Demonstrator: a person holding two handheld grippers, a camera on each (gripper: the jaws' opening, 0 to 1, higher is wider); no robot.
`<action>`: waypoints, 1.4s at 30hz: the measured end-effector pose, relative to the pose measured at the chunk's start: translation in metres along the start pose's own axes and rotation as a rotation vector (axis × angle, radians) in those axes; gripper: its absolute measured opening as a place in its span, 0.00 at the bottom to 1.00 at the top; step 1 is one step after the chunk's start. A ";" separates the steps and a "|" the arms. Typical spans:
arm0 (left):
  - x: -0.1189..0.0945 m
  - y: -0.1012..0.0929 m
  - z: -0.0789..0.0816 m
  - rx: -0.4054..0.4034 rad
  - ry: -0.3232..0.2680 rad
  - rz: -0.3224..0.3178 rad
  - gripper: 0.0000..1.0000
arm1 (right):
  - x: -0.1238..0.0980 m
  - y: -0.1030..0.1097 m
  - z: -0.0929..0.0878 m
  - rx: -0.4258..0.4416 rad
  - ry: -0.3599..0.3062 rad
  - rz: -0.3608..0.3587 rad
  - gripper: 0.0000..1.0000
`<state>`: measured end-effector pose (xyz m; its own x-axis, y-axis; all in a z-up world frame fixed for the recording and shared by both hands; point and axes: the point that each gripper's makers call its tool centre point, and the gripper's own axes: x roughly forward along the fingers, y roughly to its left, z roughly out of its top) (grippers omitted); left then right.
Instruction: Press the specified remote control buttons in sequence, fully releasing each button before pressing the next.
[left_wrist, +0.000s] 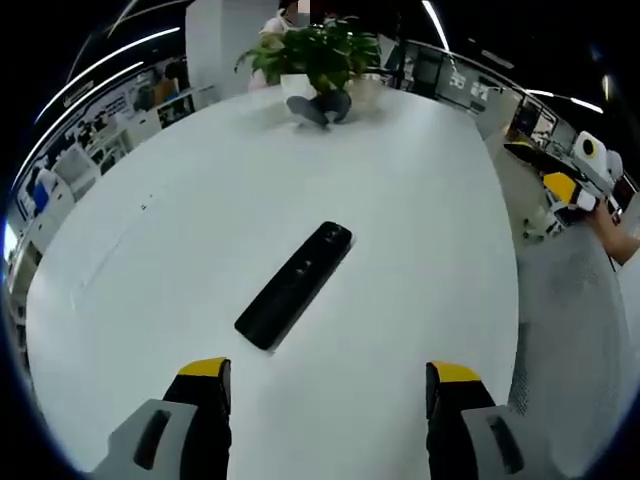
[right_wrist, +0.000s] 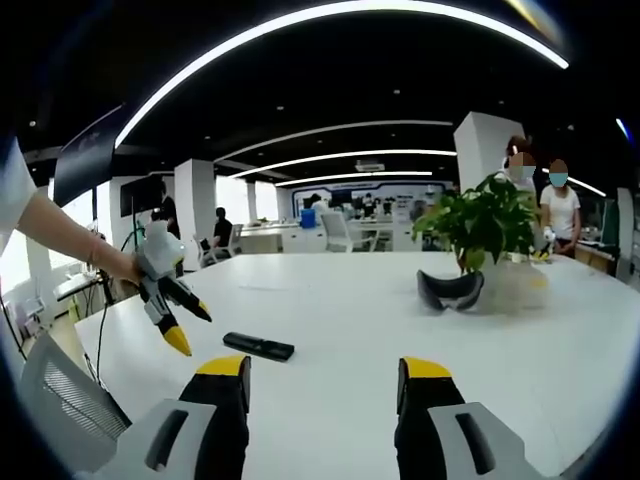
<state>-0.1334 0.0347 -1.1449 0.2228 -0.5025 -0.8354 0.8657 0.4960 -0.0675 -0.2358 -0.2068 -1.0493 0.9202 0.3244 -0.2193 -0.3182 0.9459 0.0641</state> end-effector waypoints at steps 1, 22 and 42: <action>0.000 0.002 0.003 0.007 -0.003 0.006 0.82 | 0.000 -0.001 0.000 0.001 0.000 0.000 0.58; 0.034 0.035 0.047 0.052 -0.021 -0.001 0.76 | -0.001 -0.010 -0.007 0.018 0.018 -0.017 0.54; 0.068 0.053 0.057 0.196 0.026 -0.018 0.58 | 0.000 -0.009 -0.018 0.008 0.077 -0.006 0.44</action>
<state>-0.0463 -0.0136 -1.1738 0.1970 -0.4905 -0.8489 0.9408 0.3382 0.0229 -0.2370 -0.2158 -1.0675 0.9016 0.3169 -0.2944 -0.3103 0.9480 0.0704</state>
